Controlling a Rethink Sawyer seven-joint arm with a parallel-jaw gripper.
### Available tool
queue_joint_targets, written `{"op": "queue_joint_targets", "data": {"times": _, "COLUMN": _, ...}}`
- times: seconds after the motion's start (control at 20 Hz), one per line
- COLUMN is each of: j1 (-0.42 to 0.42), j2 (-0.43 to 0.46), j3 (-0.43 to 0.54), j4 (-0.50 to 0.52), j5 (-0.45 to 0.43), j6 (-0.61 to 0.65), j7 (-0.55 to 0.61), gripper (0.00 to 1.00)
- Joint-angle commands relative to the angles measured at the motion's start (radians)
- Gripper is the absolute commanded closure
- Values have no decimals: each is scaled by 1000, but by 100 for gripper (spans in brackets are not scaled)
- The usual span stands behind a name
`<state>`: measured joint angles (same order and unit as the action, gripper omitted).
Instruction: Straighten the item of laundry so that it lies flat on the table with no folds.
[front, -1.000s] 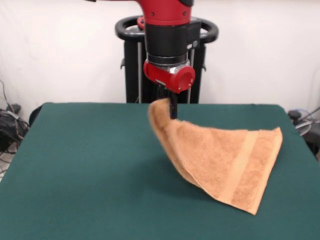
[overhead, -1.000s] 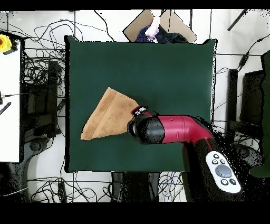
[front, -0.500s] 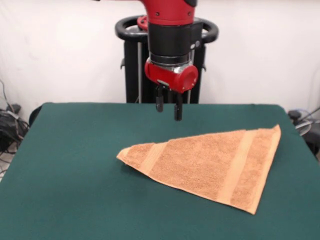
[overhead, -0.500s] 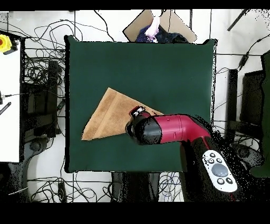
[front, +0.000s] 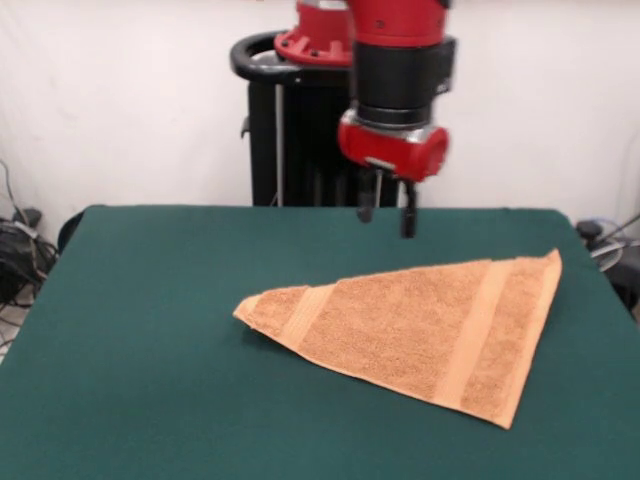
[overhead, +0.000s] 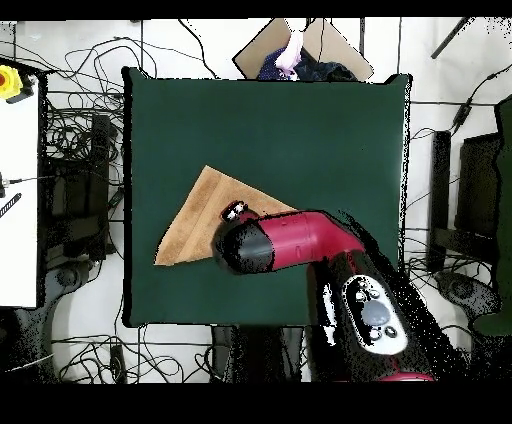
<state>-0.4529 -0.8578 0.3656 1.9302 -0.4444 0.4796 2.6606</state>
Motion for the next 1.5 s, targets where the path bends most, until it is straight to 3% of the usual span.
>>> {"op": "queue_joint_targets", "data": {"times": 0.05, "j1": 172, "j2": 15, "j3": -77, "j4": -29, "j5": 32, "j6": 28, "j7": 171, "gripper": 0}}
{"op": "queue_joint_targets", "data": {"times": 0.35, "j1": 298, "j2": 114, "j3": -159, "j4": -161, "j5": 75, "j6": 27, "j7": 221, "gripper": 0}}
{"op": "queue_joint_targets", "data": {"times": 0.75, "j1": 349, "j2": 266, "j3": -216, "j4": -321, "j5": 120, "j6": -10, "j7": 180, "gripper": 0}}
{"op": "queue_joint_targets", "data": {"times": 1.2, "j1": 353, "j2": 306, "j3": -238, "j4": -393, "j5": 141, "j6": 10, "j7": 117, "gripper": 0}}
{"op": "queue_joint_targets", "data": {"times": 1.5, "j1": 357, "j2": 323, "j3": -245, "j4": -391, "j5": 142, "j6": -7, "j7": 109, "gripper": 0}}
